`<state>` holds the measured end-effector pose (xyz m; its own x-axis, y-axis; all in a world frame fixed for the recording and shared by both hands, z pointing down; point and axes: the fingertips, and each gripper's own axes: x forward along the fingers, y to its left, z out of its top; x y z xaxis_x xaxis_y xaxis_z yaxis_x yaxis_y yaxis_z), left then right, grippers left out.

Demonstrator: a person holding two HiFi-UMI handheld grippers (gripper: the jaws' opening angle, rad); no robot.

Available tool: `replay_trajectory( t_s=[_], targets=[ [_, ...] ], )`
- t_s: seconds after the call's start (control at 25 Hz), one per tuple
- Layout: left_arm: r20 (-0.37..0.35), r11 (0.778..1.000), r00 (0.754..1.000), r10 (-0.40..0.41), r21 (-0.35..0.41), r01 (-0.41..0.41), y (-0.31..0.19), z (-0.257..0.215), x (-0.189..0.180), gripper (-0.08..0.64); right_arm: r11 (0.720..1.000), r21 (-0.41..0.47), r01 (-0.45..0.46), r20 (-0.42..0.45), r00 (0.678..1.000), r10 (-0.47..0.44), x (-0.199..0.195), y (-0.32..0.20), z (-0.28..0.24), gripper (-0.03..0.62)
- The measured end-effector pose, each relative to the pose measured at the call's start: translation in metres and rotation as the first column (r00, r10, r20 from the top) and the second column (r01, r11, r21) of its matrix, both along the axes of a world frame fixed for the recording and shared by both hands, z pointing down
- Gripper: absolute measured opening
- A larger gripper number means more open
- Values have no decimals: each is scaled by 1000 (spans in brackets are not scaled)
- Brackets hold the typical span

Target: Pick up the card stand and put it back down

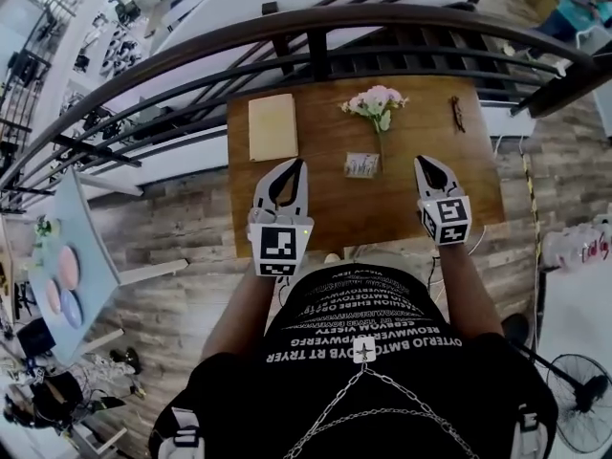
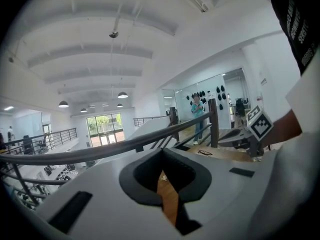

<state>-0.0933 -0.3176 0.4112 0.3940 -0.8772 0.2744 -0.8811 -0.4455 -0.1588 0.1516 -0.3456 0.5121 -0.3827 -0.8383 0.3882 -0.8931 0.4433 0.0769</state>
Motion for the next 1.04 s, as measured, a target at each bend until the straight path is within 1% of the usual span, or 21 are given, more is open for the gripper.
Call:
replay_trajectory(
  t_s=[0.2,0.36,0.48,0.52,0.76,1.04],
  targets=[
    [-3,1000,1000,-4,18,4,14,-5,2,26,993,119,6,-21,1000,-4,-2,27,-64,14],
    [-27,999,999,24,38,-23,25,-11,11,26,988,155,10,-31,999,-5,-5,42,-83,14],
    [-76,998,996,49,42,-46,34,-13,19,26,987,158,11,-35,999,-5,-4,51,-85,14],
    [-81,998,995,53,39,-50,37,-13,21,26,988,156,10,-35,999,-5,-3,54,-85,14],
    [-46,999,998,44,27,-43,49,-10,41,26,990,134,36,-25,999,-33,8,67,-81,14],
    [-33,1000,999,-5,15,5,44,-12,82,26,993,94,76,8,997,-77,41,61,-66,14]
  ],
)
